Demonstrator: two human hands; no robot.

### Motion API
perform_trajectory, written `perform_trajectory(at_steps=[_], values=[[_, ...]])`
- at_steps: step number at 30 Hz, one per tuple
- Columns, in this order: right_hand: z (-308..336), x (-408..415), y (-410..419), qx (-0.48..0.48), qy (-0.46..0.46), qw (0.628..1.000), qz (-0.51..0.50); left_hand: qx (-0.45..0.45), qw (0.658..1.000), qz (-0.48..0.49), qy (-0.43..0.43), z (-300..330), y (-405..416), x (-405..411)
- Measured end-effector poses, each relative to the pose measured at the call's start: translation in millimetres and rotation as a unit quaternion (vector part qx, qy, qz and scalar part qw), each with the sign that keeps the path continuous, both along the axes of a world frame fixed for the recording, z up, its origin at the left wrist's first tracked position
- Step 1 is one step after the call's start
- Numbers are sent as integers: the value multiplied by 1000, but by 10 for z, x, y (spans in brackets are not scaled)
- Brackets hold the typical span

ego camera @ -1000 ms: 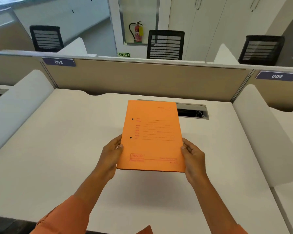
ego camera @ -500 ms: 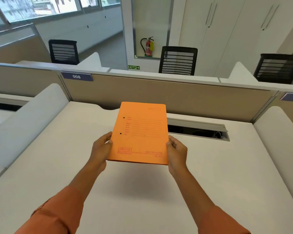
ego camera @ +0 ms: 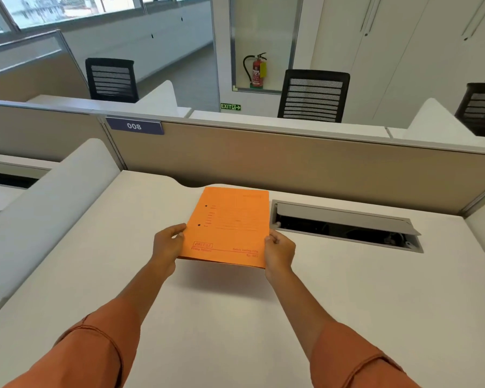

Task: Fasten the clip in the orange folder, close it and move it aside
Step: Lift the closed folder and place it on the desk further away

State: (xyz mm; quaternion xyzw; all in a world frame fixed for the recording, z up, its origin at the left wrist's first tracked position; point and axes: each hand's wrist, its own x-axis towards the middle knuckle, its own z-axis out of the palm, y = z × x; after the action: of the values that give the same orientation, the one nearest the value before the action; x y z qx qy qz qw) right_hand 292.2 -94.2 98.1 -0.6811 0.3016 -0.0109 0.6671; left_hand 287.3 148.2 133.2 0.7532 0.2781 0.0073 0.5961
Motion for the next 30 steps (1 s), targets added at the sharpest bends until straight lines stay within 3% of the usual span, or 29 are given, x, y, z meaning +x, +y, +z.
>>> perform_trajectory(at_steps=[15,30], values=[[-468,385,161,13,85,995,50,22,996,-39,79,-473,83,521],[-558,539,280,-14,49,994,99,56,987,-125,90,-564,71,729]])
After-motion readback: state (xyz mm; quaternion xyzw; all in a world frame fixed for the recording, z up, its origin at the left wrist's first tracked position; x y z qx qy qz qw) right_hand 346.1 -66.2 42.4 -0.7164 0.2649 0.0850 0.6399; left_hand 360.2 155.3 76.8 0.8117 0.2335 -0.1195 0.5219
